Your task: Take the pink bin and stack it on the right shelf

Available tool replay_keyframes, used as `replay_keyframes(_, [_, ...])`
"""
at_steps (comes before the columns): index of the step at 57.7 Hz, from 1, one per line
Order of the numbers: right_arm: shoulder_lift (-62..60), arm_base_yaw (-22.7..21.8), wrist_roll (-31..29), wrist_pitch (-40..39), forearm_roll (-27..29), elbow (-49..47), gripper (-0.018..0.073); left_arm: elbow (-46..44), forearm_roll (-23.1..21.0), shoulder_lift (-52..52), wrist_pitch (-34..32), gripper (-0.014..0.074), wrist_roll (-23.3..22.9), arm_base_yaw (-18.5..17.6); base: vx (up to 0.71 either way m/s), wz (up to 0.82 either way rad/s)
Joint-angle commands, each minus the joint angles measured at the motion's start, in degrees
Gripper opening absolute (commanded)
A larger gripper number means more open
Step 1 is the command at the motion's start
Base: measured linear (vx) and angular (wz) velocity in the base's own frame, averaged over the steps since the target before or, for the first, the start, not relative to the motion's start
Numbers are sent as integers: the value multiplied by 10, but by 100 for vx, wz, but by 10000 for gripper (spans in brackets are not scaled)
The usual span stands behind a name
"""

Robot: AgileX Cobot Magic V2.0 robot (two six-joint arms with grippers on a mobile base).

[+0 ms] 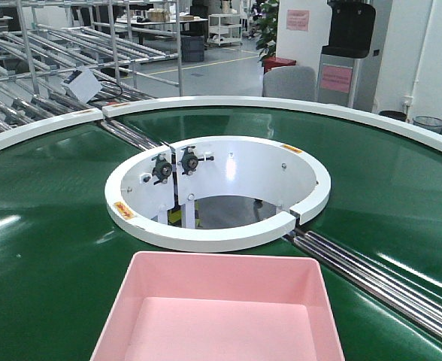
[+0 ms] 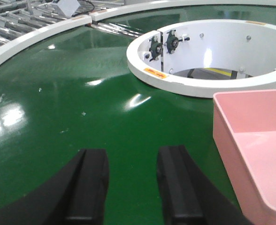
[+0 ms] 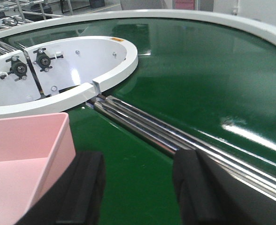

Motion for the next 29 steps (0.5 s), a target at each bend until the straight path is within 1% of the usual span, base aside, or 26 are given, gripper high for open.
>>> replay_keyframes(1, [10,-4,-9,-43,13,-24,428,-19,-4,16,-48,432,0,0,0,0])
replay_keyframes(6, [39,-4,-49,3,13,-56,428,-35,-4,37,-35,461,7,-7,0,0])
replay_keyframes(9, [73,-4,-86,45,23,-89,428,-52,-4,60,-31,468,29,-17,0,0])
replay_keyframes(12, [116,-4,-110,82,46,-126,428,-81,-4,86,-31,468,52,-30,0,0])
replay_keyframes(14, [141,-4,-128,99,71,-147,428,-99,-4,111,-31,468,59,-40,0,0])
replay_keyframes(18, [202,-4,-173,128,126,-191,428,-145,-11,164,-28,468,58,-59,0,0])
replay_keyframes(21, [250,-4,-217,149,173,-227,428,-183,-20,200,-21,468,58,-77,0,0])
replay_keyframes(24, [291,-4,-263,163,221,-254,428,-222,-20,250,-8,468,58,-98,0,0])
replay_keyframes(25, [306,-4,-284,170,245,-269,428,-236,-20,267,-5,468,58,-106,0,0])
replay_keyframes(29, [357,-4,-323,178,301,-306,428,-285,-20,330,15,468,58,-127,0,0])
